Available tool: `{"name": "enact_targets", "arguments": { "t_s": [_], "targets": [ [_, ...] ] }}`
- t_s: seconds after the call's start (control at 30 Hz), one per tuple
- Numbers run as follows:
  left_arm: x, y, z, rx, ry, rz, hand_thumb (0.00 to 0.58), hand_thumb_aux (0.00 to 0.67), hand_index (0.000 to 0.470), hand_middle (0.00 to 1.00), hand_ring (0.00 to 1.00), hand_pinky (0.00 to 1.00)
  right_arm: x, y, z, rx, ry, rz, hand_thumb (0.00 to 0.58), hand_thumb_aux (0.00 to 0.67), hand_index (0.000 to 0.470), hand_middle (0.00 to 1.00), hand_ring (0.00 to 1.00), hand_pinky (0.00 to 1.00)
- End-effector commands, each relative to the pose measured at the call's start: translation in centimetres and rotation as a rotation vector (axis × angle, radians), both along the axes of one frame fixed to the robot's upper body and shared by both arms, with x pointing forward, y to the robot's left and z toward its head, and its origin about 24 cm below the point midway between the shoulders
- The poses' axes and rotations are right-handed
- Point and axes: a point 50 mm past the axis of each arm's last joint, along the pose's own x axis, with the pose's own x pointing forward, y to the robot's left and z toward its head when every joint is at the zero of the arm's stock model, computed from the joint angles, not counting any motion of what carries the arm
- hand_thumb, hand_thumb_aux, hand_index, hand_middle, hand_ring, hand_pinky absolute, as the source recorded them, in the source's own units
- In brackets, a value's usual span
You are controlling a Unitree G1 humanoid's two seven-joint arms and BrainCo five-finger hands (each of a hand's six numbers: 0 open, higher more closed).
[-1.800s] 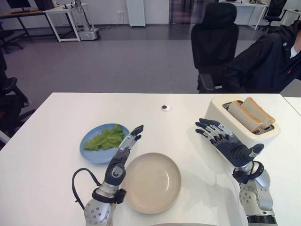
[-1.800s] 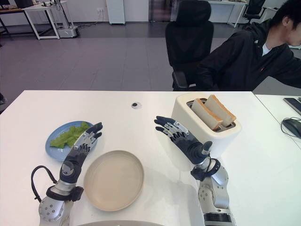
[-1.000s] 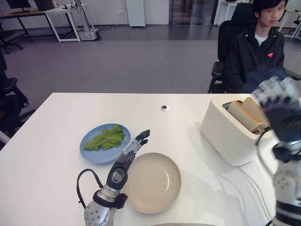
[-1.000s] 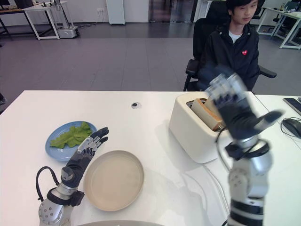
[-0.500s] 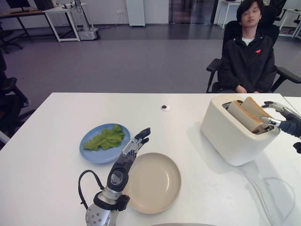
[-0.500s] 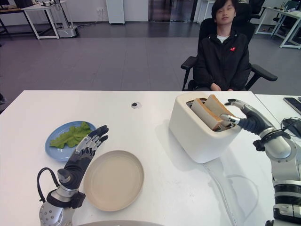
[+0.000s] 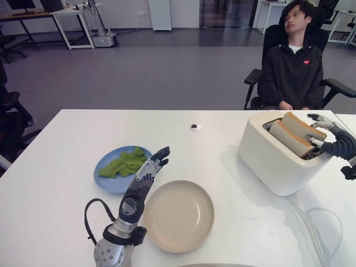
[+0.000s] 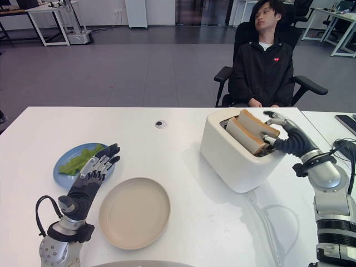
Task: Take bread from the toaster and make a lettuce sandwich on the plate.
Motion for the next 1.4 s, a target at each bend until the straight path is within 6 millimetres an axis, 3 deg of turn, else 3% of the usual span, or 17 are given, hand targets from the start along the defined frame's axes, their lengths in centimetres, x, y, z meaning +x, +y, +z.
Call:
{"name": "enact_targets", "arguments": {
  "t_s": [0.03,0.1,0.27,0.33,0.43,0.67,0.8,0.9,1.0,1.03,1.07,1.1,1.23,1.37,1.4],
  "targets": [
    [0.3,2.7,1.0,0.072,-0.019,0.113,0.000,0.000,0.000,0.00,0.00,0.00,0.2,-0.6,4.9,0.302,-0.138,0.029,0.580,0.670,0.470,0.00,0.00,0.00],
    [0.6,4.2,1.2,0.123,0.002,0.180,0.000,0.000,0.000,0.00,0.00,0.00,0.1,0.0,6.5,0.400,-0.140,0.106,0.580,0.670,0.470,0.00,0.00,0.00],
    [1.2,8.0,0.1,0.260,0.114,0.344,0.000,0.000,0.000,0.00,0.00,0.00,-0.2,7.3,8.2,0.547,0.056,0.549,0.580,0.670,0.470,0.00,0.00,0.00],
    [1.6,8.9,-0.9,0.360,0.154,0.384,0.000,0.000,0.000,0.00,0.00,0.00,-0.6,11.0,6.9,0.569,0.221,0.710,0.580,0.670,0.470,0.00,0.00,0.00],
    [2.1,10.1,-1.8,0.450,0.183,0.439,0.000,0.000,0.000,0.00,0.00,0.00,-1.2,15.6,3.4,0.562,0.484,0.864,0.580,0.670,0.470,0.00,0.00,0.00],
    [2.9,11.5,-2.3,0.568,0.182,0.520,0.000,0.000,0.000,0.00,0.00,0.00,-3.4,23.2,-3.5,0.420,0.831,1.035,0.580,0.670,0.470,0.00,0.00,0.00],
    [3.2,12.0,-2.4,0.632,0.159,0.548,0.000,0.000,0.000,0.00,0.00,0.00,-4.2,26.3,-6.5,0.331,0.883,1.050,0.580,0.670,0.470,0.00,0.00,0.00],
    [3.4,12.2,-2.3,0.625,0.148,0.553,0.000,0.000,0.000,0.00,0.00,0.00,-4.2,27.3,-8.5,0.235,0.881,1.013,0.580,0.670,0.470,0.00,0.00,0.00],
    [3.6,12.5,-2.5,0.646,0.151,0.558,0.000,0.000,0.000,0.00,0.00,0.00,-3.3,27.8,-9.1,0.160,0.772,0.966,0.580,0.670,0.470,0.00,0.00,0.00],
    [3.8,12.6,-2.6,0.689,0.153,0.563,0.000,0.000,0.000,0.00,0.00,0.00,-2.9,28.0,-8.9,0.143,0.718,0.955,0.545,0.504,0.354,0.00,0.00,0.00],
    [4.0,12.8,-2.8,0.737,0.157,0.572,0.000,0.000,0.000,0.00,0.00,0.00,-2.6,28.0,-8.5,0.131,0.661,0.945,0.241,0.158,0.111,0.00,0.00,0.00],
    [4.3,13.1,-2.9,0.807,0.163,0.588,0.000,0.000,0.000,0.00,0.00,0.00,-2.4,28.1,-8.1,0.119,0.598,0.942,0.000,0.000,0.000,0.00,0.00,0.00],
    [5.8,14.5,-4.0,1.208,0.206,0.633,0.000,0.000,0.000,0.00,0.00,0.00,-2.3,28.0,-6.8,0.099,0.447,0.960,0.000,0.000,0.000,0.00,0.00,0.00],
    [7.4,15.9,-5.7,1.404,0.292,0.641,0.009,0.005,0.004,0.00,0.00,0.00,-2.9,27.6,-6.8,0.090,0.406,0.982,0.000,0.000,0.000,0.00,0.00,0.00],
    [7.7,16.4,-6.0,1.430,0.312,0.646,0.116,0.071,0.050,0.00,0.00,0.00,-3.0,27.5,-6.9,0.097,0.406,0.985,0.000,0.000,0.000,0.00,0.00,0.00]
  ]
}}
